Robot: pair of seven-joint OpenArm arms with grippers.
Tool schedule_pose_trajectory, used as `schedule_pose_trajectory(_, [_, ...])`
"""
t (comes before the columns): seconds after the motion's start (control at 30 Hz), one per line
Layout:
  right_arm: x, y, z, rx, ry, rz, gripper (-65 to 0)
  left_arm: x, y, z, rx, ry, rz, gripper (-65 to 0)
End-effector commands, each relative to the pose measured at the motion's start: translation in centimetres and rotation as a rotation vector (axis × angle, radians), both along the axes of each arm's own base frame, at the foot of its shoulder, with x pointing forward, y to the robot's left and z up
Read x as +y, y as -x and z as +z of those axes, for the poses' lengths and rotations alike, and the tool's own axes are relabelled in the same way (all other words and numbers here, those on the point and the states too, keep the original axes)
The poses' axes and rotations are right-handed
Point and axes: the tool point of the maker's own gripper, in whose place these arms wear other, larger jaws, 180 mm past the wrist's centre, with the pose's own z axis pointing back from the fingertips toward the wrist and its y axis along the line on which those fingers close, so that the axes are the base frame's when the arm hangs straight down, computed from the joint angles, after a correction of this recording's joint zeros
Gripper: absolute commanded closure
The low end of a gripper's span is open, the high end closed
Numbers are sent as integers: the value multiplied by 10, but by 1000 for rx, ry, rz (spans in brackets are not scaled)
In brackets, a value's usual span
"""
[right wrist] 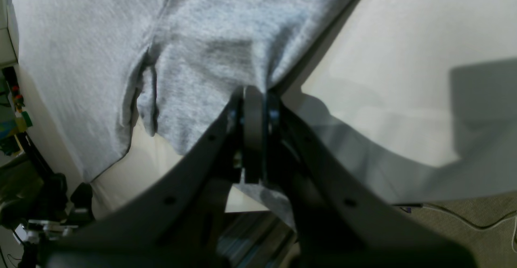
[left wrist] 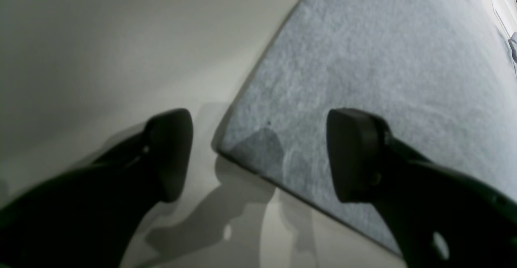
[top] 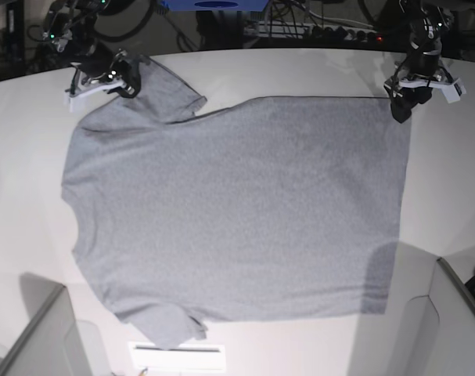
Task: Fold the T-shirt properly
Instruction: 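Close both grippers on the shirt's shoulder edges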
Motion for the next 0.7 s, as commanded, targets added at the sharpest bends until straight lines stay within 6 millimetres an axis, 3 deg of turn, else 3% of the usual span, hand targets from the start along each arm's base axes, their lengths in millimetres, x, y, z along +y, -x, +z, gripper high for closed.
schedule_pose_trajectory(0.0, [-5, 5, -1, 21, 27, 10, 0, -4, -3, 2, 1, 12, -28, -421])
schedule_pose_trajectory(0.13, [-7, 5, -1, 21, 30, 8, 0, -12, -12, 0, 23, 45, -61, -257])
schedule_pose_trajectory(0.3, [-7, 6, -1, 22, 32, 6, 0, -12, -14, 0, 20, 46, -61, -160])
schedule_pose_trajectory(0.37, [-9, 4, 4, 6, 45, 8, 0, -13, -11, -1, 26, 45, -62, -76])
schedule_pose_trajectory(0.4, [-11, 3, 9, -4, 57, 12, 0, -13, -9, -1, 30, 45, -62, -3])
schedule_pose_trajectory(0.67, [-15, 0, 40, -75, 125, 33, 0, -3, -3, 4, 49, 5, -83, 0])
